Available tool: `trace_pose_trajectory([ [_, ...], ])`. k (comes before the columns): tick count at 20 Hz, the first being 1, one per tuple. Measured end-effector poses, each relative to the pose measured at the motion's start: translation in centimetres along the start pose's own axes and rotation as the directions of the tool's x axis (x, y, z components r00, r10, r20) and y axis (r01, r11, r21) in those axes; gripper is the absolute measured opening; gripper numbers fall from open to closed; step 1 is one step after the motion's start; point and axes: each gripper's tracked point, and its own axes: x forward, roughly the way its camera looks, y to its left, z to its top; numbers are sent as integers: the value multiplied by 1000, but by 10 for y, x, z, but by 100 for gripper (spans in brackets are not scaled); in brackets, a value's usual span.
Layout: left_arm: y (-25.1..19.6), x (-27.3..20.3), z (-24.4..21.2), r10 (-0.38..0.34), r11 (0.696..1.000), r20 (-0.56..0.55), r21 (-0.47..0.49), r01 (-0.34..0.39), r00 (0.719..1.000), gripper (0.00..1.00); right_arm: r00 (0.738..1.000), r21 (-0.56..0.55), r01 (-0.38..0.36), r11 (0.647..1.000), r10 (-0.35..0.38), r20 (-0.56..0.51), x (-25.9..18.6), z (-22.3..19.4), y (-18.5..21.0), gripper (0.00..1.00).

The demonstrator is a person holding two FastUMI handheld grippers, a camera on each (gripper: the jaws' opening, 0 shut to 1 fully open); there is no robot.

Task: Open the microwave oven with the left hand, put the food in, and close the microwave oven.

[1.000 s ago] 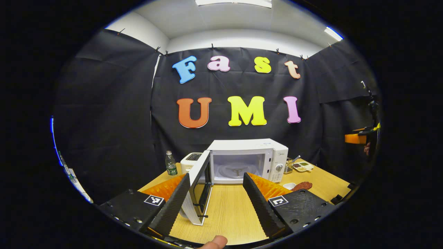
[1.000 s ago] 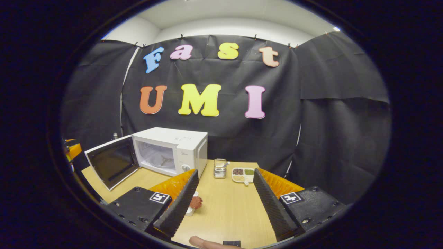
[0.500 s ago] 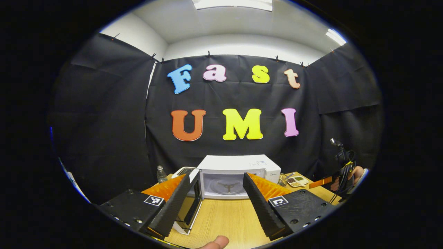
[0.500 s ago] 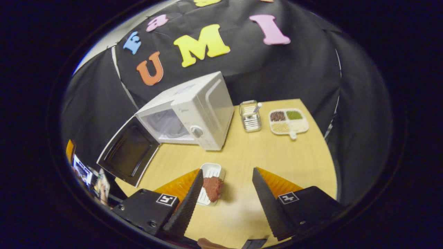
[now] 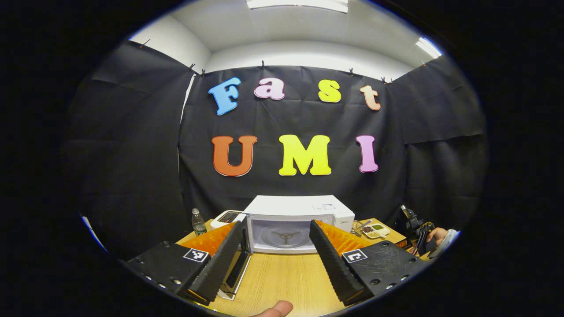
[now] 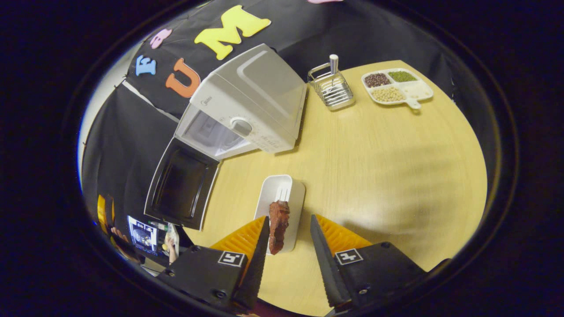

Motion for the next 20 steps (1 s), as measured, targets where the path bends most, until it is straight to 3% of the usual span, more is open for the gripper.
trace_pose_trajectory([
  [1,4,2,-2,11,1000,1,6,-11,1000,94,1000,13,-22,1000,22,-8,3,-2,2,46],
  [3,16,5,-8,54,998,-7,31,-54,999,94,996,59,-75,995,78,-47,8,-12,7,32],
  [4,21,6,-13,72,997,-19,38,-71,997,88,992,90,-105,990,112,-67,11,-17,10,40],
  [5,23,6,-20,81,996,-32,41,-80,996,94,987,121,-125,985,135,-84,15,-21,11,24],
  [6,25,5,-25,85,996,-42,39,-84,995,94,986,137,-128,982,141,-94,15,-26,9,31],
  [7,27,5,-27,88,996,-52,34,-86,995,94,988,138,-115,984,128,-90,16,-25,8,7],
  [8,30,3,-29,90,996,-57,27,-89,994,94,991,112,-100,989,110,-80,12,-25,8,13],
  [9,31,2,-30,90,996,-55,23,-89,994,94,995,75,-73,995,78,-61,9,-23,6,1],
  [10,35,0,-29,94,995,-49,20,-94,994,94,997,38,-54,998,56,-44,3,-23,8,10],
  [12,43,-4,-25,104,994,-29,16,-104,994,94,1000,-23,-19,1000,19,-11,-9,-20,17,10],
  [13,45,-6,-26,103,995,-23,11,-103,994,94,1000,-57,7,998,-7,10,-15,-19,22,0],
  [14,47,-9,-25,100,995,-16,6,-100,995,94,999,-98,44,994,-41,35,-20,-21,25,10],
  [16,48,-13,-27,88,996,-10,1,-88,996,94,986,-186,143,972,-124,109,-31,-18,31,10],
  [20,53,-18,-32,70,997,-4,15,-70,998,94,936,-332,318,888,-240,257,-44,-17,56,10],
])
